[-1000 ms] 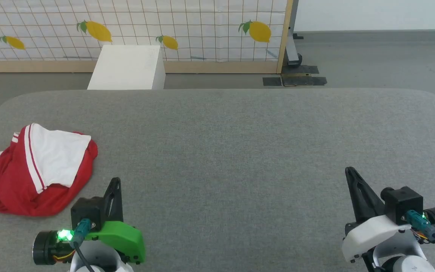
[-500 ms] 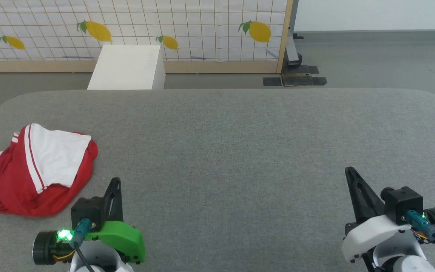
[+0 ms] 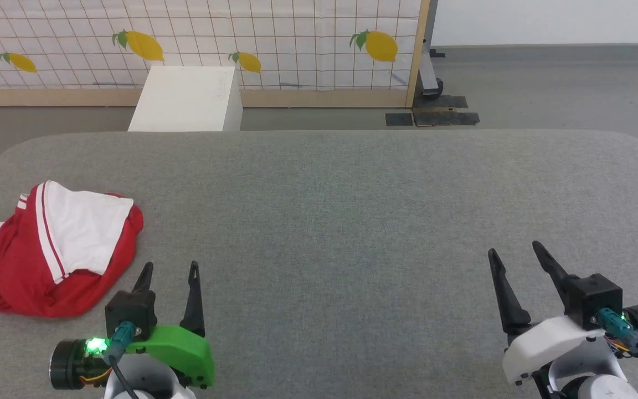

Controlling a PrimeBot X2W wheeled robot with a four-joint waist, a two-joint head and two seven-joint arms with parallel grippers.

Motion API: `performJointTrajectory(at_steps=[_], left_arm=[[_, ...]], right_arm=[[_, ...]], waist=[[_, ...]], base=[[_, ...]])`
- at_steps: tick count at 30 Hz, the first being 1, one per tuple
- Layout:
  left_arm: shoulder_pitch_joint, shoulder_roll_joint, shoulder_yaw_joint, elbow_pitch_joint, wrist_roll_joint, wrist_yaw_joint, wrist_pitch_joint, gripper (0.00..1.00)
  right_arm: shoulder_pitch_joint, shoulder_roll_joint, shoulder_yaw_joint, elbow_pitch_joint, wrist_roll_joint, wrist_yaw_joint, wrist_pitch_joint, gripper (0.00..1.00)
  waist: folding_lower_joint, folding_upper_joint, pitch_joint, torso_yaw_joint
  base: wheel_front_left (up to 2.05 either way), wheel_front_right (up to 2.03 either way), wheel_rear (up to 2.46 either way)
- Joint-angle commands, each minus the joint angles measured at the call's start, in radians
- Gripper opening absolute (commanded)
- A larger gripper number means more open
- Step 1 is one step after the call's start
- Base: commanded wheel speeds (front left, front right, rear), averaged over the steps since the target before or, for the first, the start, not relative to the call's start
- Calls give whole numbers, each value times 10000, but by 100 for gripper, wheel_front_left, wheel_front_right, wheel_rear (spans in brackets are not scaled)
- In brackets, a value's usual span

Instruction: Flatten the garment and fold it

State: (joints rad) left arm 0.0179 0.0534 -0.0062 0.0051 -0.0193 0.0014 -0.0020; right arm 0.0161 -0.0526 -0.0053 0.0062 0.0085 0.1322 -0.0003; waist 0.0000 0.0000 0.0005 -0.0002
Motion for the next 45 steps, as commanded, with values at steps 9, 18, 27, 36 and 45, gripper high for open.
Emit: performJointTrajectory(at_steps=[9, 18, 27, 36, 45], left_arm=[[-130, -4, -107, 113, -137, 244, -292, 100], [-192, -6, -176, 168, -251, 355, -479, 100], [-246, -8, -231, 202, -328, 471, -666, 100], [-285, -10, -288, 259, -351, 607, -847, 100], [-361, -13, -362, 305, -435, 719, -1034, 100]], right_arm=[[-49, 3, -230, -39, 374, -2, -298, 100], [-46, 5, -354, -105, 648, -3, -485, 100], [-25, 6, -469, -166, 842, -4, -673, 100], [-6, 8, -606, -170, 1035, -5, -856, 100], [20, 10, -661, -190, 1238, -6, -1043, 100]], waist=[[0, 0, 12, 6], [0, 0, 22, 12], [0, 0, 20, 28], [0, 0, 16, 44], [0, 0, 48, 71]], base=[[0, 0, 0], [0, 0, 0], [0, 0, 0], [0, 0, 0], [0, 0, 0]])
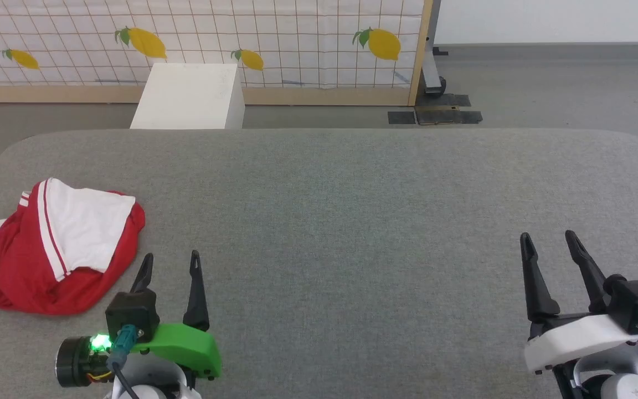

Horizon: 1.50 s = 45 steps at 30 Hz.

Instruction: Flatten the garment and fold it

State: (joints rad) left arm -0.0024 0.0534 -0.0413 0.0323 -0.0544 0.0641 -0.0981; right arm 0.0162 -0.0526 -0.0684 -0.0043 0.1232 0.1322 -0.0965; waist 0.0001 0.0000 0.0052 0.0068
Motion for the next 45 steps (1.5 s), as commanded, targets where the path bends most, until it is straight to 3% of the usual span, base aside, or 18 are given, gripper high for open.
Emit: performJointTrajectory(at_steps=[1, 45], left_arm=[[-163, -13, -17, 33, -96, 100, -92, 100], [-322, -24, -233, 590, -767, 384, -1020, 100]], right_arm=[[22, 10, -37, -87, 106, -6, -99, 100], [277, 19, -223, 95, 16, -12, -1032, 100]], waist=[[-1, 0, 5, 3], [-1, 0, 26, 132]], base=[[0, 0, 0], [0, 0, 0]])
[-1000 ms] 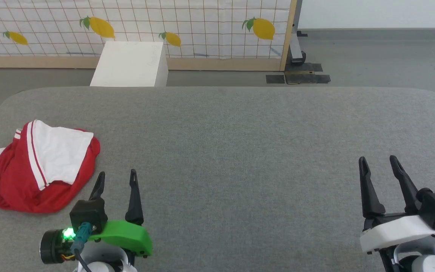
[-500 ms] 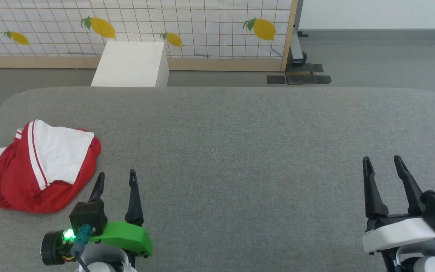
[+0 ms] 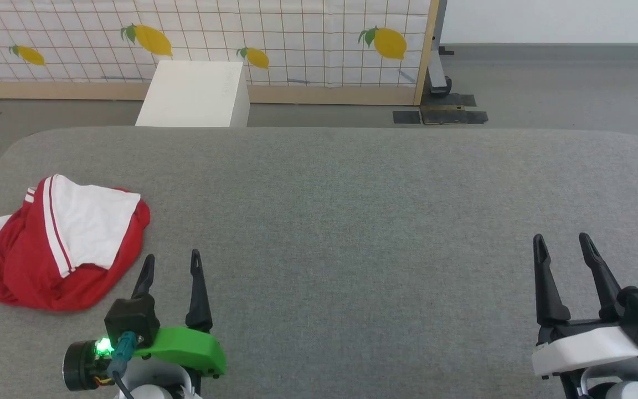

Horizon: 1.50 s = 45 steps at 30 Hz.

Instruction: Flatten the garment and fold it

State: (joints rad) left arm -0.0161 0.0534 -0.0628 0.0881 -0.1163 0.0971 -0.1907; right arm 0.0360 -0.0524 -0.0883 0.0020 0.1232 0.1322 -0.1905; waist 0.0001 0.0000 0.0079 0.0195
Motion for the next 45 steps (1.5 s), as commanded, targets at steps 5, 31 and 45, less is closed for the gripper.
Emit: performJointTrajectory(at_steps=[5, 31, 45], left_arm=[[-210, -26, -52, 83, -202, 114, -193, 100], [-458, -32, 239, 373, -576, 589, -711, 100], [-432, -32, 355, 453, -678, 742, -711, 100]], right_arm=[[110, 18, -46, 43, 15, -12, -193, 100], [206, 22, -132, -169, -15, -15, -713, 100], [174, 22, -6, -260, -164, -15, -713, 100]], waist=[[-1, 0, 2, 35], [-1, 0, 206, 2238], [-1, 0, 317, 3789]], base=[[0, 0, 0], [0, 0, 0], [0, 0, 0]])
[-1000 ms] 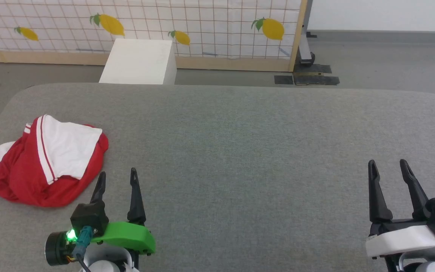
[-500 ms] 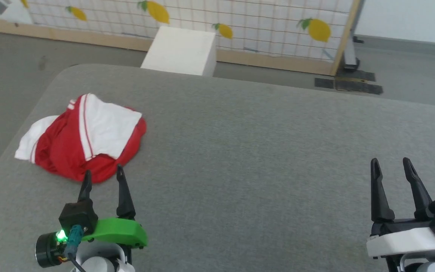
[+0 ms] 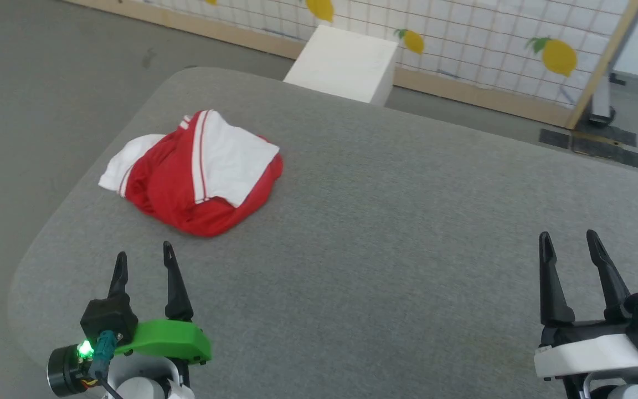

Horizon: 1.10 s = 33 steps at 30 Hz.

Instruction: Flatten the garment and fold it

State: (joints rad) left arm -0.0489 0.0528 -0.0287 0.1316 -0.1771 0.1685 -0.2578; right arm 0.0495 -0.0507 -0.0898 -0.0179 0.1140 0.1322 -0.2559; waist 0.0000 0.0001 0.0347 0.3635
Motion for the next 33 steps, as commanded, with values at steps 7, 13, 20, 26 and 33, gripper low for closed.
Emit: performJointTrajectory(at_steps=[7, 13, 20, 26, 33], left_arm=[[-86, -26, 82, -12, -113, -4, -40, 100], [-88, -26, 140, -24, -172, -9, -40, 100], [-995, 117, 611, 246, 77, -557, -40, 100], [-3289, 1012, 1029, 1601, 123, -1296, -19, 100], [-7001, 2422, 875, 4482, -443, -2552, 2225, 100]], right_arm=[[-33, 5, 62, -25, -113, -15, -59, 100], [-65, 5, 128, 11, -134, -15, -59, 100], [-145, 5, 109, -57, -229, -15, -59, 100], [-437, 5, 131, -154, -445, -15, -59, 100], [-1034, 5, -19, -393, -821, -15, -59, 100]], waist=[[0, -1, 77, 679], [0, -1, 87, 639], [0, -1, 301, 456], [0, -1, 816, 157], [0, -1, 2160, -552]], base=[[0, 0, 0], [0, 0, 0], [0, 0, 0], [0, 0, 0], [0, 0, 0]])
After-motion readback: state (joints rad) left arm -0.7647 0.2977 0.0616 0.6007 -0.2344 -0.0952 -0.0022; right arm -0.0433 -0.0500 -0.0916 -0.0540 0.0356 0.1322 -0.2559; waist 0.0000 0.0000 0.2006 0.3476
